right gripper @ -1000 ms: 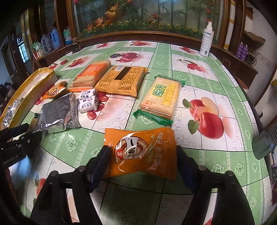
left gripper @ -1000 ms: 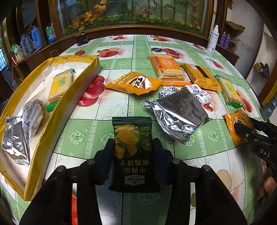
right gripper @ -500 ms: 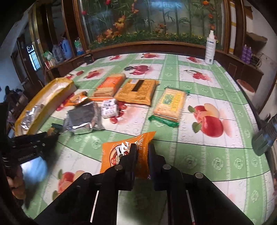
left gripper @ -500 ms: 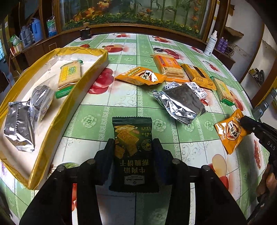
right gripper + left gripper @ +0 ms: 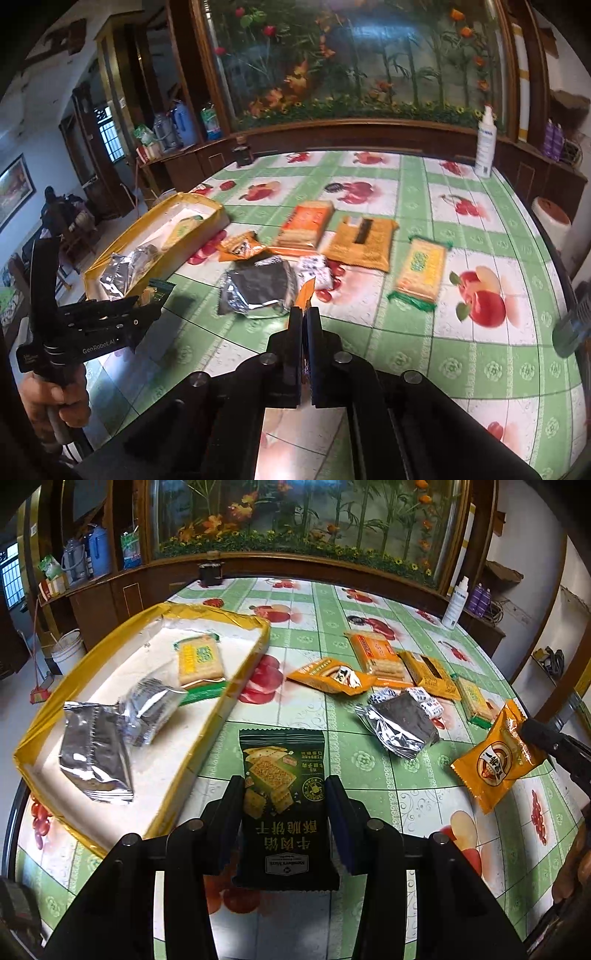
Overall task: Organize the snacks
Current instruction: 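Carry both bags over the yellow tray and open both grippers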
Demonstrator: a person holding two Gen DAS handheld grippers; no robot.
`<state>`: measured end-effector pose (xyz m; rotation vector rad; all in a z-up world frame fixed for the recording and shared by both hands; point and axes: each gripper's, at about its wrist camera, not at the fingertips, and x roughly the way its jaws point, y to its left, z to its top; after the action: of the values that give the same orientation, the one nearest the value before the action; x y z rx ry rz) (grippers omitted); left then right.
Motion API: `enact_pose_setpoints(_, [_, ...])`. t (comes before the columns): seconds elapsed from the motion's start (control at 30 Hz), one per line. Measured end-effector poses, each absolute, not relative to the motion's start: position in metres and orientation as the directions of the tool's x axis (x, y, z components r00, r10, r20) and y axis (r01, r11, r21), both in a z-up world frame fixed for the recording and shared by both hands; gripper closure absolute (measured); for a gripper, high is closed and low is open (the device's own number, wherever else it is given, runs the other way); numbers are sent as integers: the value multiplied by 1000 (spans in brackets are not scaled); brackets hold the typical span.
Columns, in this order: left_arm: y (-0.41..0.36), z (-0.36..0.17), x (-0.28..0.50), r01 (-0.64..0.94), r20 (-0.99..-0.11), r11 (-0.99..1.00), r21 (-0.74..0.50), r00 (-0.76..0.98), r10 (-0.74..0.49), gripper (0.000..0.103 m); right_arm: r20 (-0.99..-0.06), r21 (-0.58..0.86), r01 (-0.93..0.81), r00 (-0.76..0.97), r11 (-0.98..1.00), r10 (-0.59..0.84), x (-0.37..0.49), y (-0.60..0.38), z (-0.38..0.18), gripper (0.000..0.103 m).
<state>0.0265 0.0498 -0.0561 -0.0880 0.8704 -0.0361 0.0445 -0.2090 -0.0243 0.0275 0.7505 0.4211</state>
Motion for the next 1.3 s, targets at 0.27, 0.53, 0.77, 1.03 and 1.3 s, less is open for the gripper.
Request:
enact_pose_setpoints(0.27, [83,-40,20,-72,-734,993,-92,679,-19,61,-616,193,-440,641,877,458,46,-173,-6,101])
enact_pose_setpoints(0.53, [128,-31,18,-167,-717,981,-102,695,44,61,-571,203,-542,611,816,548,56,-112,14,101])
enact_pose_setpoints(0.77, [164,-27,18,-241,-709,964,-108,699,96,61,-534,227,-617,568,754,626,74,-56,26,101])
enact_pose_setpoints(1.03, [183,-26,32,-268,-704,956,-119,701,109,61,-507,260,-648,539,716,672,102,-15,28,101])
enact_pose_setpoints(1.3, [190,-30,62,-284,-714,951,-122,691,115,61,-480,390,-620,495,681,725,150,13,9,101])
